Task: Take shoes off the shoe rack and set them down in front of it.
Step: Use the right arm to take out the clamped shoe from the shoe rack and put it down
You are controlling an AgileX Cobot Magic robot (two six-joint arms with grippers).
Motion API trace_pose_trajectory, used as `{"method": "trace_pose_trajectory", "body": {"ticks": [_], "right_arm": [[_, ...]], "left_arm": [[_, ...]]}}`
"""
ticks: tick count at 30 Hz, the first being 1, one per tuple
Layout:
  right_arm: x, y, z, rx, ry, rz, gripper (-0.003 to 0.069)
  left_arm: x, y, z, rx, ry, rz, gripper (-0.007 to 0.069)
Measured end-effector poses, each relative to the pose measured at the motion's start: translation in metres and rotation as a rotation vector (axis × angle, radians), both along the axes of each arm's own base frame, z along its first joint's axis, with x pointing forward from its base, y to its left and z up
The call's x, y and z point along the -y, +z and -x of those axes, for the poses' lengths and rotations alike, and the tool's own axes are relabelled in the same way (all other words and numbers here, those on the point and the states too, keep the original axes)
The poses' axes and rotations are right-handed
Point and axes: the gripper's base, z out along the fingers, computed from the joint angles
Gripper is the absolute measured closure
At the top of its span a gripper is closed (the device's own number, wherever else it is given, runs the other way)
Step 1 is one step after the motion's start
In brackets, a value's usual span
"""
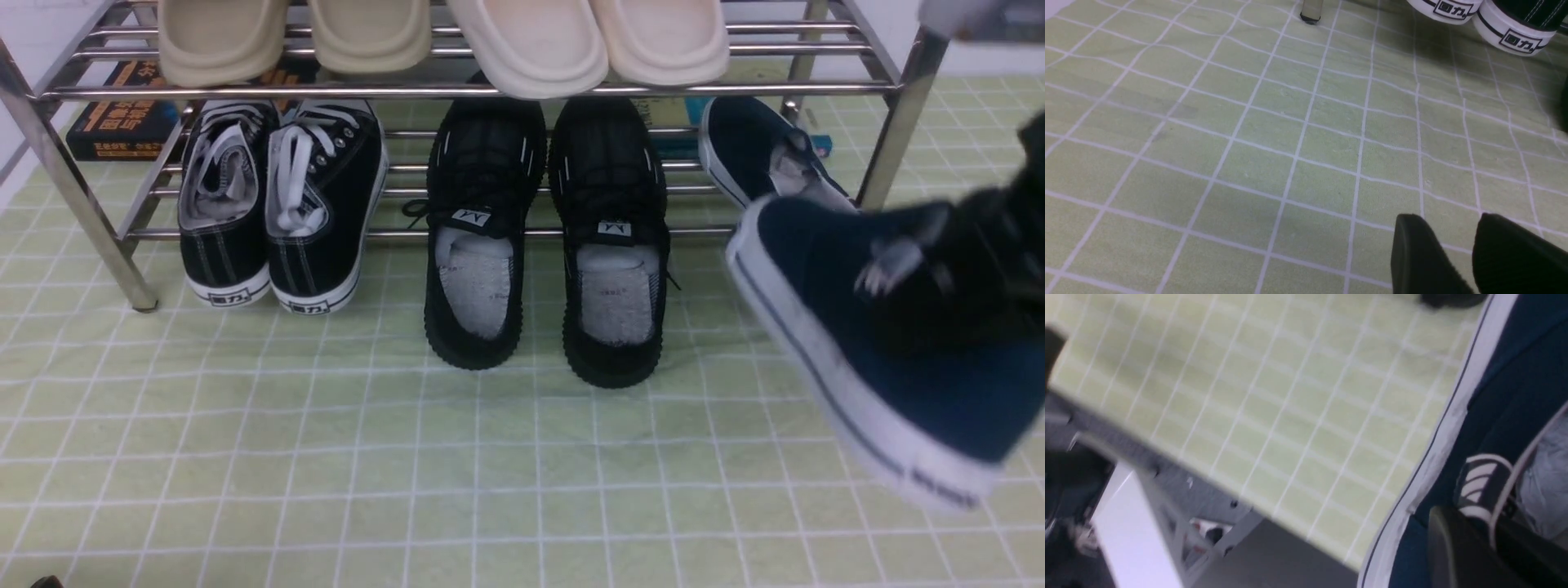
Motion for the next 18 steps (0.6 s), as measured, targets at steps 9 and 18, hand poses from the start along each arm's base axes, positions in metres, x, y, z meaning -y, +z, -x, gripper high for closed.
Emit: {"method": "trace_pose_trajectory", "body": {"ticks": [9, 18], "right_arm": [[-0.041, -0.022, 0.041, -0.076, 0.250, 0.041, 0.0618], [-0.134, -0.080, 0.044, -0.039, 0.250, 0.086, 0.0618]], "left_arm": [[0.000, 0.000, 0.000, 0.000, 0.000, 0.000, 0.0385], [0.000, 0.000, 0.000, 0.000, 0.000, 0.000, 0.0385]]}}
